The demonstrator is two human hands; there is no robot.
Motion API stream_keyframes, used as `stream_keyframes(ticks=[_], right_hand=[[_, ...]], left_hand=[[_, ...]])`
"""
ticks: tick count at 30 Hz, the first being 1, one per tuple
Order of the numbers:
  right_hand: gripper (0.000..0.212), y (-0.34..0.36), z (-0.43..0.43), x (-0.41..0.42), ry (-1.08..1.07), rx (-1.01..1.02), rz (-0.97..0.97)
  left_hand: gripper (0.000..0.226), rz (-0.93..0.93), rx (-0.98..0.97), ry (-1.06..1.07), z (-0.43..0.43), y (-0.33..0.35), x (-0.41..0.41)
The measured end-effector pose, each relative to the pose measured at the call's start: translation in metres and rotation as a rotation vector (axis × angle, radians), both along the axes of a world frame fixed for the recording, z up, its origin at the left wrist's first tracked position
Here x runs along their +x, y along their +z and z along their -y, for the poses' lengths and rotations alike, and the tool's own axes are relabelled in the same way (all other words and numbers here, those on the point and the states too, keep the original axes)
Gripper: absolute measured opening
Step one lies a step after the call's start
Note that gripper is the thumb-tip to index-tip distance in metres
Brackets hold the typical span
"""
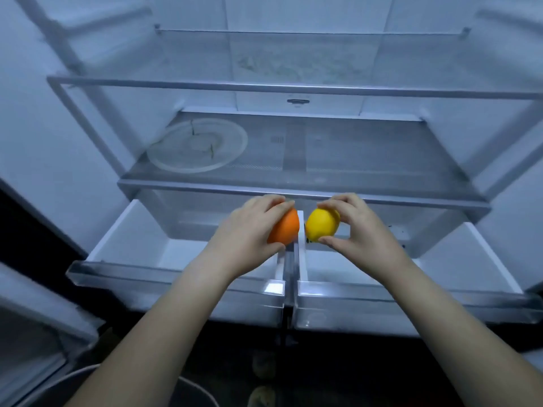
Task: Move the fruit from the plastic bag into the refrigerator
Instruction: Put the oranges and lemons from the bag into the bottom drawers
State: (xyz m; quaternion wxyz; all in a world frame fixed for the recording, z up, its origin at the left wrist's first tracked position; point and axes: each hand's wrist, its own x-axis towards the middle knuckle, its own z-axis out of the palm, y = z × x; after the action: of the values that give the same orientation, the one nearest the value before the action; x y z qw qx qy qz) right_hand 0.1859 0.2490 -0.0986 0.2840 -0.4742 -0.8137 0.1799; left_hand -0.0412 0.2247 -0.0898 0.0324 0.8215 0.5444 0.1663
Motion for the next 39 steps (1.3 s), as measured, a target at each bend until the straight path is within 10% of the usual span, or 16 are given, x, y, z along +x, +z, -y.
stream_keyframes(ticks=[13, 29, 39], right_hand=[[0.057, -0.027, -0.041, 0.035, 0.191, -0.242, 0.238], [0.062, -0.082, -0.097, 0.038, 0.338, -0.465, 0.737], [0.061, -0.104, -0.095, 0.042, 0.300, -0.479, 0.668]], left_hand=[[0.069, 0.038, -0.293, -0.018, -0.036, -0.027, -0.067], [0.073, -0.356, -0.581, -0.090, -0.092, -0.080, -0.088], [0.075, -0.256, -0.631, -0.113, -0.095, -0.114, -0.094]])
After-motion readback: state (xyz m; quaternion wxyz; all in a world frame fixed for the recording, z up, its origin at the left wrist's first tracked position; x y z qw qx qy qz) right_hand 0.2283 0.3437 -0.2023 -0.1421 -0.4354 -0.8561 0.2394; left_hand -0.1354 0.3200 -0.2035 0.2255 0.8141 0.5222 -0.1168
